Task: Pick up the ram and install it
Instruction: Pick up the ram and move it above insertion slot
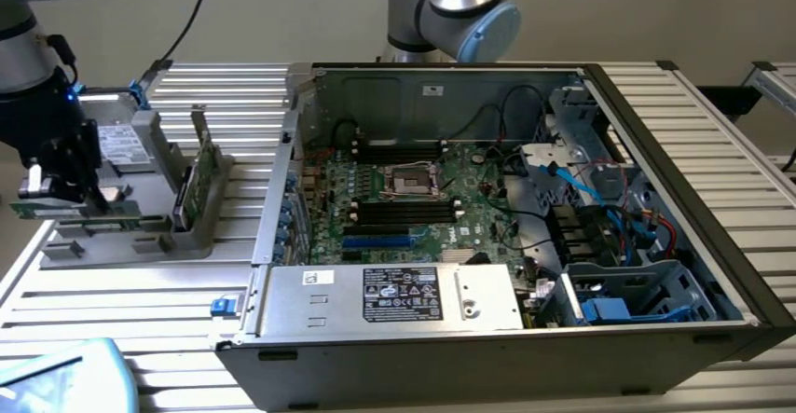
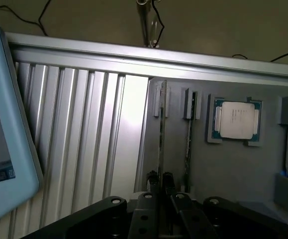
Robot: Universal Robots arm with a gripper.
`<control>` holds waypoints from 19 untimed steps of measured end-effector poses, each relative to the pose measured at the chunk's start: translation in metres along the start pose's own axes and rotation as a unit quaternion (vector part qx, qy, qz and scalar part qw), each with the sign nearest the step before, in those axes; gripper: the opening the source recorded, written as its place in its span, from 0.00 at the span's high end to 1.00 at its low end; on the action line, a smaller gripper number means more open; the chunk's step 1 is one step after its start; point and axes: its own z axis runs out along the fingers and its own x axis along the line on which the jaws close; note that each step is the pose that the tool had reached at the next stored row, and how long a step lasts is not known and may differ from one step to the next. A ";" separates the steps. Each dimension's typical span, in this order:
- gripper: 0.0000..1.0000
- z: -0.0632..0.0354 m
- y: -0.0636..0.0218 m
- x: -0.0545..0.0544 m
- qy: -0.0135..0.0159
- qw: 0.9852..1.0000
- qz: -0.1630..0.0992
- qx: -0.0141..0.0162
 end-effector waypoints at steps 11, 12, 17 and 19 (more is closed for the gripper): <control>0.85 -0.0290 -0.0173 0.002 0.000 1.000 0.000 0.000; 0.85 -0.0316 -0.0197 0.002 0.000 1.000 0.000 0.000; 0.85 -0.0446 -0.0329 0.004 0.000 1.000 0.000 0.000; 0.85 -0.0504 -0.0387 0.005 0.000 1.000 0.000 0.000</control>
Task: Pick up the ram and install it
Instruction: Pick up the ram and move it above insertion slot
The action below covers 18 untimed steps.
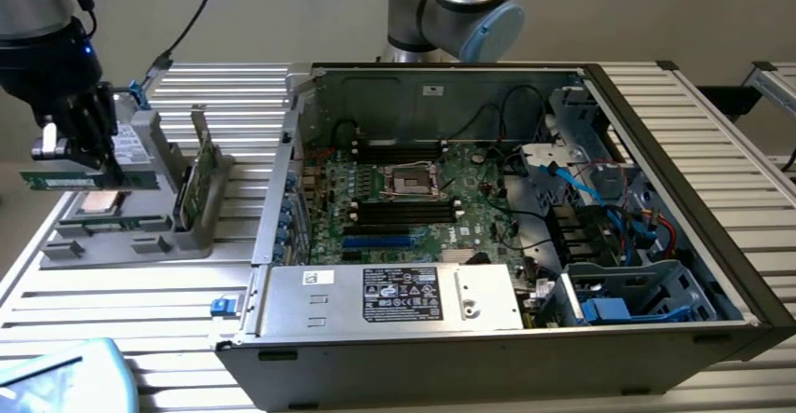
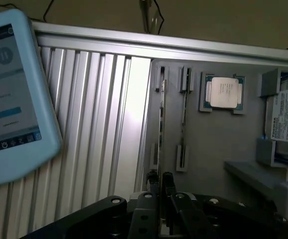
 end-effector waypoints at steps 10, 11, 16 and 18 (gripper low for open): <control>0.85 -0.0333 -0.0299 0.003 0.000 1.000 0.000 0.000; 0.85 -0.0372 -0.0325 0.003 0.000 1.000 0.000 0.000; 0.85 -0.0599 -0.0441 0.006 -0.002 1.000 0.000 0.000; 0.85 -0.0667 -0.0488 0.007 -0.004 1.000 0.000 0.000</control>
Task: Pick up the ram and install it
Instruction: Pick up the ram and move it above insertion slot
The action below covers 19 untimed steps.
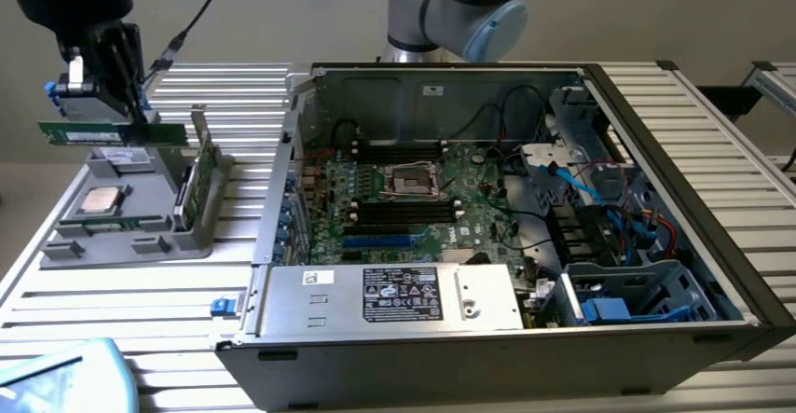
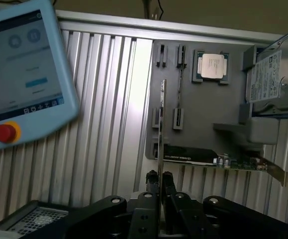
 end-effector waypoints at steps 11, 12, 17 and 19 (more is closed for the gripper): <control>0.85 -0.0231 -0.0409 0.006 -0.014 1.000 -0.002 0.002; 0.85 -0.0240 -0.0449 0.006 -0.015 1.000 -0.003 0.002; 0.85 -0.0294 -0.0709 0.009 -0.021 1.000 -0.004 0.003; 0.85 -0.0311 -0.0794 0.011 -0.023 1.000 -0.005 0.003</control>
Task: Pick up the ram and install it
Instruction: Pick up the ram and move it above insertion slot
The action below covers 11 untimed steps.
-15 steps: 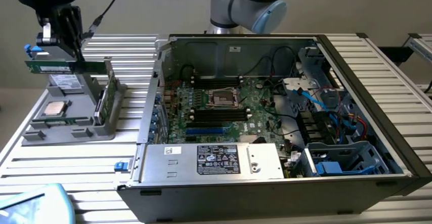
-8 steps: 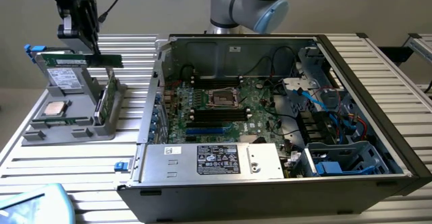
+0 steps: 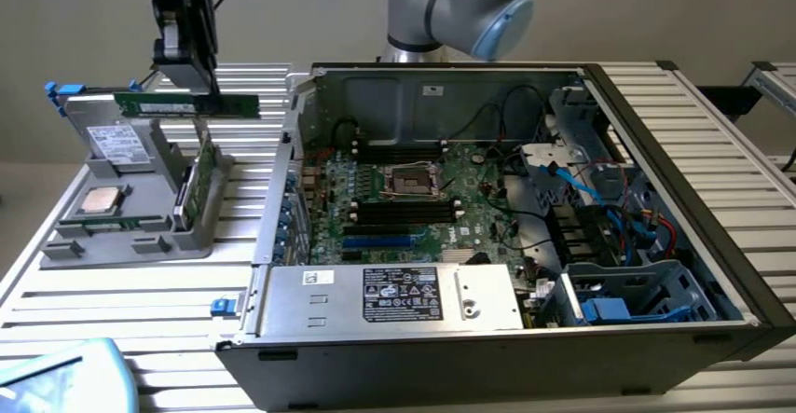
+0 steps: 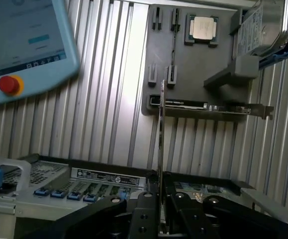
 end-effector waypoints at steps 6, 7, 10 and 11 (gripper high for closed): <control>0.85 -0.0059 -0.0271 0.004 -0.004 1.000 -0.001 0.001; 0.85 -0.0070 -0.0316 0.004 -0.005 1.000 -0.001 0.001; 0.85 -0.0106 -0.0448 0.006 -0.007 1.000 -0.001 0.001; 0.85 -0.0119 -0.0493 0.007 -0.007 1.000 -0.001 0.001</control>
